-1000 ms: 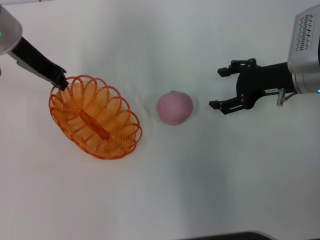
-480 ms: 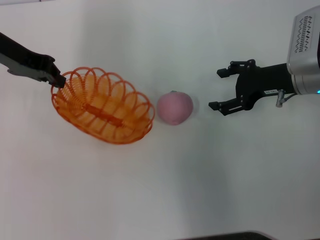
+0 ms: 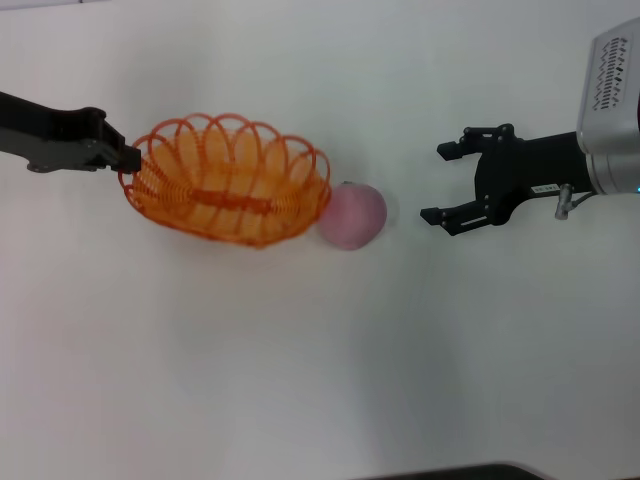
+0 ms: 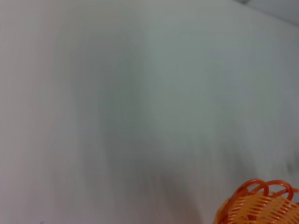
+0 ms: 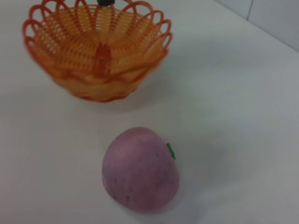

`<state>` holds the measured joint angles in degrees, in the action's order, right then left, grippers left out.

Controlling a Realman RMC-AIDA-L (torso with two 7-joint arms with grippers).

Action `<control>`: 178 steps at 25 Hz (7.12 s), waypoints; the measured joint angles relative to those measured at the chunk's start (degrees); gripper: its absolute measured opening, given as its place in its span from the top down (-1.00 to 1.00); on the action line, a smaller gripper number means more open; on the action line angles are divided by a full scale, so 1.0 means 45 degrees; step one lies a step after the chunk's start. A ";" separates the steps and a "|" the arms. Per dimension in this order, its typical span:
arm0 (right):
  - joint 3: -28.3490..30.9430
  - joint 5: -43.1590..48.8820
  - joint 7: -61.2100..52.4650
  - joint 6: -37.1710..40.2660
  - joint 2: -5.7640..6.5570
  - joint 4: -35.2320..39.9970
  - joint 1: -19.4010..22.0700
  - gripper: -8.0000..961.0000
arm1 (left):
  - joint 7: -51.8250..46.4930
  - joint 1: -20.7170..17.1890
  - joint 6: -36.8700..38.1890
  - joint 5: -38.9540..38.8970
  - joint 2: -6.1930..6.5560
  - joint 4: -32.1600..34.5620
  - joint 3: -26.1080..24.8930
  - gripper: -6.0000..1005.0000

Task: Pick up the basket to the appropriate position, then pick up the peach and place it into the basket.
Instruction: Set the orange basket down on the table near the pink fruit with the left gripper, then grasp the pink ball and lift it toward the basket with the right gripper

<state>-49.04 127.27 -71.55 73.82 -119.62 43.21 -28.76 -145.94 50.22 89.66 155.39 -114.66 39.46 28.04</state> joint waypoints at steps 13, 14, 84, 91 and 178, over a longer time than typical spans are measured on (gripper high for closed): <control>-0.0001 0.0000 -0.0068 0.0001 0.0000 -0.0043 0.0004 -0.97 | -0.0218 -0.1681 -0.1011 -0.1353 -0.1526 0.1669 0.0090 0.92; 0.0001 -0.0001 -0.0071 0.0001 0.0000 -0.0056 0.0004 -0.97 | -0.0226 -0.1794 -0.1136 -0.1370 -0.1665 0.1882 0.0094 0.92; -0.0140 -0.0102 -0.0166 0.0119 0.0001 -0.0168 0.0006 -0.97 | 1.0588 -0.5935 0.1313 -0.7449 -0.1858 0.2185 0.0438 -0.75; -0.0155 -0.0101 -0.0194 0.0137 0.0001 -0.0169 0.0023 -0.97 | 1.4900 -0.6916 0.1593 -0.7529 -0.2052 0.2124 0.0429 -0.75; -0.5240 0.3053 -0.9819 0.0947 -0.0158 0.0438 -0.4480 -0.68 | 2.0655 -0.8524 0.2046 -0.6974 -0.2158 -0.0390 -0.0214 -0.74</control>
<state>-72.62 141.00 -115.73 78.09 -120.33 45.18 -48.92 -52.99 11.86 98.87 124.00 -124.37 37.70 27.08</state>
